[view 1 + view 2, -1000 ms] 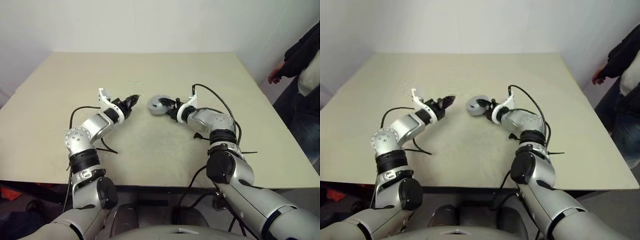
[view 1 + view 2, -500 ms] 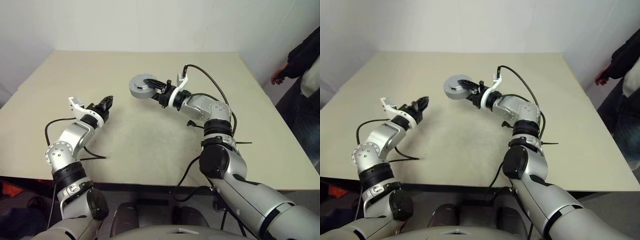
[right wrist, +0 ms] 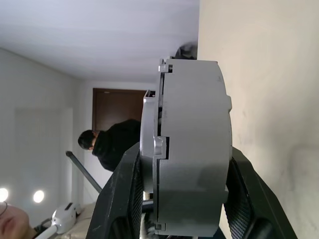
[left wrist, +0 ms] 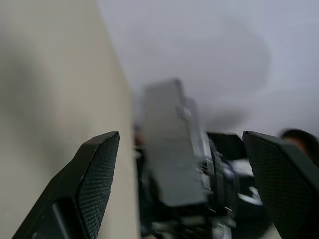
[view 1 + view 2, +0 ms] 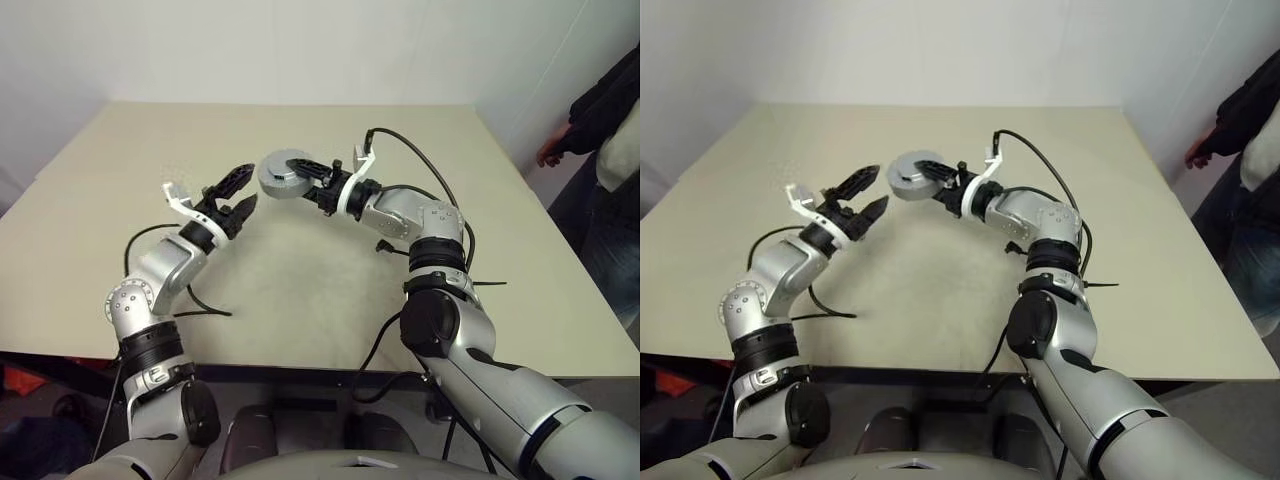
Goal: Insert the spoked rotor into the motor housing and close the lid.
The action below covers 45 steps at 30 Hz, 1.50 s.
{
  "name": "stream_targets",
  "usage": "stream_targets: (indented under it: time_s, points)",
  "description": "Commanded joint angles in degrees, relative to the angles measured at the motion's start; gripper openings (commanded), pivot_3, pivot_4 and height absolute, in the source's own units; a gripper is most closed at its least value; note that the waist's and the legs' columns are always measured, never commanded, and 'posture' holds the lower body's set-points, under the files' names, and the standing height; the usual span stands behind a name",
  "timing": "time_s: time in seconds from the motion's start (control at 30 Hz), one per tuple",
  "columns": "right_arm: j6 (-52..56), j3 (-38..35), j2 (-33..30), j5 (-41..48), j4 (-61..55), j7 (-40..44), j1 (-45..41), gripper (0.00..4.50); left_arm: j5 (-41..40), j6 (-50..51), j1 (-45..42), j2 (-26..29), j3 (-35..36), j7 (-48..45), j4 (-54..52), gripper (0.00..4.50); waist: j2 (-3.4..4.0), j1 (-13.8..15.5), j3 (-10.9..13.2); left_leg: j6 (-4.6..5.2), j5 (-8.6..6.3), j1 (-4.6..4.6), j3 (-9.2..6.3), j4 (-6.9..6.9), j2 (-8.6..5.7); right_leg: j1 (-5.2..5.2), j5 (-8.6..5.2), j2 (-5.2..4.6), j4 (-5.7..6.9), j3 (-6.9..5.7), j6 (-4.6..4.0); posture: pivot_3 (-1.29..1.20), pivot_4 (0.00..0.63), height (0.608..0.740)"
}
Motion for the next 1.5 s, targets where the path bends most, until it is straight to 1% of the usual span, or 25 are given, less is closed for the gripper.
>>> stream_targets:
  time_s: [0.03, 0.17, 0.33, 0.57, 0.83, 0.97, 1.37, 1.5]
  points:
    - [2.0, 0.0, 0.3, 5.0, -4.4, 0.3, -1.4, 2.04, -6.4, -0.3, -1.2, 0.6, -2.4, 0.0, 0.1, 4.20, 0.00, 0.0, 0.0, 0.00, 0.00, 0.00, 0.00, 0.02, 0.01, 0.00, 0.00, 0.00, 0.02, 0.00, 0.00, 0.00, 0.000, 0.740]
    - [3.9, 0.9, 0.9, 5.9, -6.2, -0.8, -0.1, 2.04, -9.1, -2.1, -1.6, 0.9, -4.3, -0.8, 0.7, 4.20, 0.00, 0.0, 0.0, 0.00, 0.00, 0.01, 0.00, 0.11, 0.01, 0.00, 0.00, 0.00, 0.12, 0.01, 0.01, 0.00, 0.000, 0.740]
    - [4.7, 1.0, 1.2, 7.9, -8.2, -2.1, 0.6, 2.04, -9.3, -4.5, -2.1, 1.3, -5.4, -2.2, 2.1, 4.20, 0.00, 0.0, 0.0, -0.01, 0.00, 0.04, -0.01, 0.22, 0.01, 0.00, 0.00, -0.01, 0.28, 0.04, 0.02, 0.00, 0.000, 0.740]
    - [5.1, 1.8, 1.7, 9.9, -10.1, -2.7, 0.9, 2.04, -6.5, -4.4, -5.2, 1.4, -7.6, -5.8, 8.0, 4.20, 0.00, 0.0, 0.0, -0.05, 0.03, 0.07, -0.01, 0.26, -0.01, 0.00, -0.01, -0.01, 0.39, 0.09, 0.04, 0.00, 0.000, 0.740]
    - [4.5, 3.0, 1.3, 11.2, -10.9, -2.7, 1.4, 2.04, -4.4, -2.9, -7.0, 1.9, -9.6, -8.7, 11.2, 4.20, 0.00, 0.0, 0.0, -0.05, 0.03, 0.07, -0.01, 0.27, 0.00, 0.00, 0.00, -0.01, 0.42, 0.10, 0.05, 0.00, 0.000, 0.740]
    - [4.0, 3.5, 0.9, 11.4, -10.6, -2.6, 1.6, 2.04, -3.7, -3.2, -7.2, 1.9, -9.5, -9.2, 11.4, 4.20, 0.00, 0.0, 0.0, -0.06, 0.03, 0.06, -0.01, 0.29, 0.00, 0.00, 0.00, -0.02, 0.45, 0.10, 0.04, 0.00, 0.000, 0.740]
    - [2.3, 5.4, 0.1, 10.3, -9.0, -1.7, 2.0, 2.04, -5.3, -4.3, -4.1, 2.5, -8.1, -8.6, 6.4, 4.20, 0.00, 0.0, 0.0, -0.07, 0.04, 0.05, -0.02, 0.30, 0.00, 0.00, 0.00, -0.01, 0.49, 0.11, 0.04, 0.00, 0.000, 0.740]
    - [2.0, 5.9, -0.1, 10.5, -8.8, -1.5, 1.8, 2.04, -4.8, -4.8, -3.7, 2.5, -8.2, -8.5, 6.4, 4.20, -0.01, 0.0, 0.0, -0.07, 0.04, 0.04, -0.02, 0.32, -0.01, 0.00, 0.00, -0.02, 0.50, 0.11, 0.04, 0.00, 0.000, 0.740]
